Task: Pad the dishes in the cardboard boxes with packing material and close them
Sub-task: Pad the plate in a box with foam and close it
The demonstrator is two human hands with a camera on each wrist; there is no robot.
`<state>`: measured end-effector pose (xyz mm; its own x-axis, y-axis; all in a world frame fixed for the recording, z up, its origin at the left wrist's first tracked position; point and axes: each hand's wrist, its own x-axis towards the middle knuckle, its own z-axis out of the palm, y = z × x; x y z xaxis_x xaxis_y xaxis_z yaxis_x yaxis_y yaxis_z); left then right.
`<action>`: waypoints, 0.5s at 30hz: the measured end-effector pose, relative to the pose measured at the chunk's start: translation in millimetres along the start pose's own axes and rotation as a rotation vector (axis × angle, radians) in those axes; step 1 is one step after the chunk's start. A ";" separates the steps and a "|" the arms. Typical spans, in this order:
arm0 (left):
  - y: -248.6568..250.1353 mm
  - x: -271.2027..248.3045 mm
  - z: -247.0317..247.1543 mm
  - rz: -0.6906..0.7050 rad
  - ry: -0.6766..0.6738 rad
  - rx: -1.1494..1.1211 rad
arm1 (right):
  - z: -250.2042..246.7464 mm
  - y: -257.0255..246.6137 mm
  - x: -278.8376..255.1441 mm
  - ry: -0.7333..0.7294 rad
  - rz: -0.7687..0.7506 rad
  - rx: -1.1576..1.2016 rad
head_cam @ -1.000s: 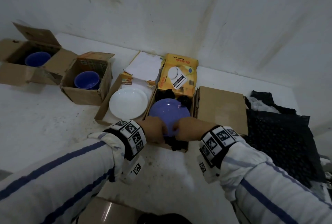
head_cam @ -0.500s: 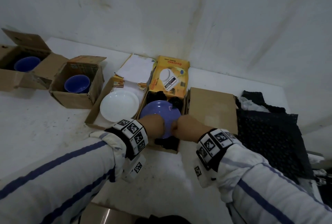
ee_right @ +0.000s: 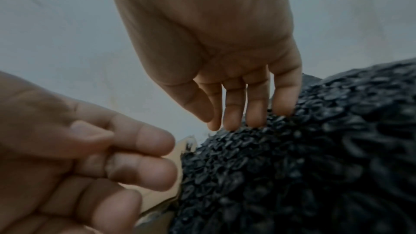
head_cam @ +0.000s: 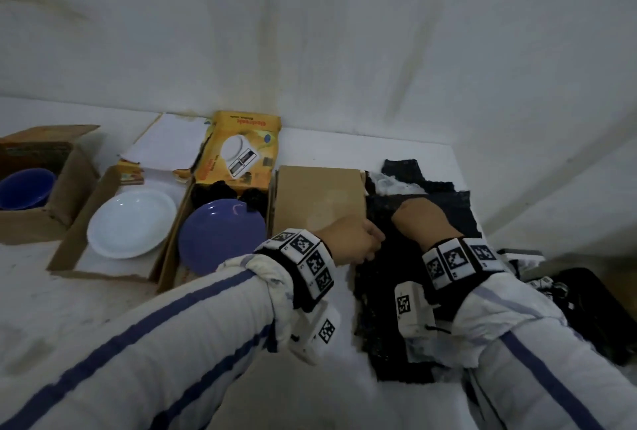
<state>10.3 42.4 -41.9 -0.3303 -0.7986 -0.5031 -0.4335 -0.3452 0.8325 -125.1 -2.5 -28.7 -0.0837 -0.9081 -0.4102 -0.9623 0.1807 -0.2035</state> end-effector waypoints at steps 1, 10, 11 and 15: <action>2.7 3.9 8.1 -0.045 -0.014 -0.056 | -0.3 5.5 0.5 -0.007 0.018 0.055; 15.6 21.0 49.1 -0.172 0.107 -0.076 | -1.7 29.8 5.2 -0.009 0.002 0.388; 17.2 19.6 49.7 -0.183 0.096 -0.145 | -2.1 31.4 4.4 -0.007 0.000 0.401; 19.4 21.4 50.1 -0.169 0.112 -0.267 | -5.1 36.1 2.5 -0.020 -0.007 0.456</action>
<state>-47.1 43.3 -48.1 -0.1717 -0.7631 -0.6230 -0.2341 -0.5827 0.7782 -161.4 -0.2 -32.6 -0.0683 -0.9033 -0.4236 -0.7499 0.3265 -0.5754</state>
